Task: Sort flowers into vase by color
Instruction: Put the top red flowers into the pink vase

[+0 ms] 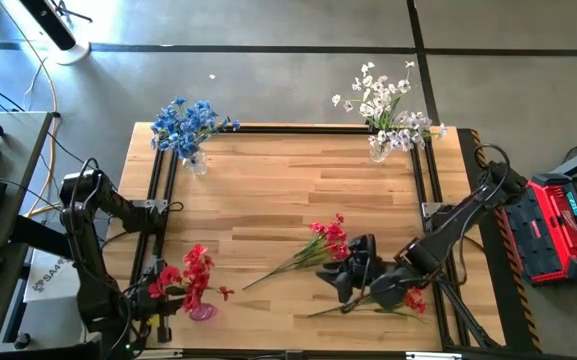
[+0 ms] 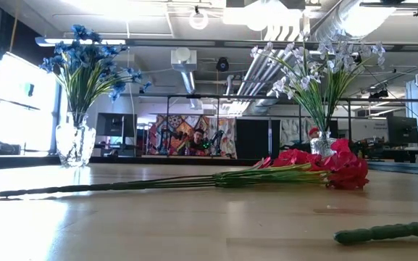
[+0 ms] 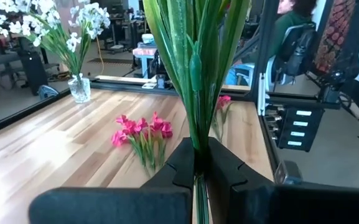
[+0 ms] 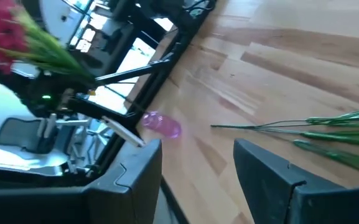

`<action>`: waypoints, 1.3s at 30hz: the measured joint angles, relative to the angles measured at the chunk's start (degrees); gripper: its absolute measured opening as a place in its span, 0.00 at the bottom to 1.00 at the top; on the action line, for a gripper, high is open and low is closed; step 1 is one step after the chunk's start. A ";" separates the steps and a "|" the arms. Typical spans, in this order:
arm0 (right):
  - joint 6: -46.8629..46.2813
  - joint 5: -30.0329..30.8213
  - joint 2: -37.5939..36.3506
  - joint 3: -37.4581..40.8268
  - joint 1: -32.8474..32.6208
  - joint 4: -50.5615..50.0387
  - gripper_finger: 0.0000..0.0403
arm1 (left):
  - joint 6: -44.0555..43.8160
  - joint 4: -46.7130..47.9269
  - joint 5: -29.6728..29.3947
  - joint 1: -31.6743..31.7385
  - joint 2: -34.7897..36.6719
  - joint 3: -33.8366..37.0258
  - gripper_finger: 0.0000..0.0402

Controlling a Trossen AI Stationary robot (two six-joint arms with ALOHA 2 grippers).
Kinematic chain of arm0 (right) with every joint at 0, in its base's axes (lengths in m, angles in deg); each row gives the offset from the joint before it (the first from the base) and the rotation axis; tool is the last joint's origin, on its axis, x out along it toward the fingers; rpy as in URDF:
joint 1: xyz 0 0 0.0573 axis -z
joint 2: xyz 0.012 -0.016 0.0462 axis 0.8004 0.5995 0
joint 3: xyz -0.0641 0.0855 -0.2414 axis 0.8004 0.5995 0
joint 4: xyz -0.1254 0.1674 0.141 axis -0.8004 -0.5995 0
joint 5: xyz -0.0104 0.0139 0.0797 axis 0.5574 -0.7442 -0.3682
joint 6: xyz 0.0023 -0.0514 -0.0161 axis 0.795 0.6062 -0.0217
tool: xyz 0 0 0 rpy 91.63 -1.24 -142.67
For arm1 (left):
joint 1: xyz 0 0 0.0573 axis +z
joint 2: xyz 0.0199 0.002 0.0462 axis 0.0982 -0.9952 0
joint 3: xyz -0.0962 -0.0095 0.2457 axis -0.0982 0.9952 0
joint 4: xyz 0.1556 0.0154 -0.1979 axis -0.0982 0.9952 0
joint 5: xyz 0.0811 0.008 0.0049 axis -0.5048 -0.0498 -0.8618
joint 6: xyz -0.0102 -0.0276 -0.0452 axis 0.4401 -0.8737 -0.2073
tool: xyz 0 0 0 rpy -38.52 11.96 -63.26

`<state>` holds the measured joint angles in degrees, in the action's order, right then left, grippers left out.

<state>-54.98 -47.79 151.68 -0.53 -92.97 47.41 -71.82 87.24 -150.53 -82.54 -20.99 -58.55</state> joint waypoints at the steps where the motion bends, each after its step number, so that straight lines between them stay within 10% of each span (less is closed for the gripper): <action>1: -0.11 0.65 0.00 0.00 -0.49 0.56 0.47 | -0.45 0.07 0.03 0.00 0.00 0.44 0.01; 23: -1.07 2.09 0.00 0.00 -3.11 2.97 0.47 | 2.53 3.92 -1.36 10.59 0.00 0.85 0.03; 39: -12.91 0.31 0.02 0.00 -6.74 -2.39 0.47 | -4.66 8.66 12.79 14.71 3.68 0.85 0.46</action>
<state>-67.90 -47.48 151.70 -0.53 -99.72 45.02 -76.49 95.89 -137.74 -67.83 -17.31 -57.70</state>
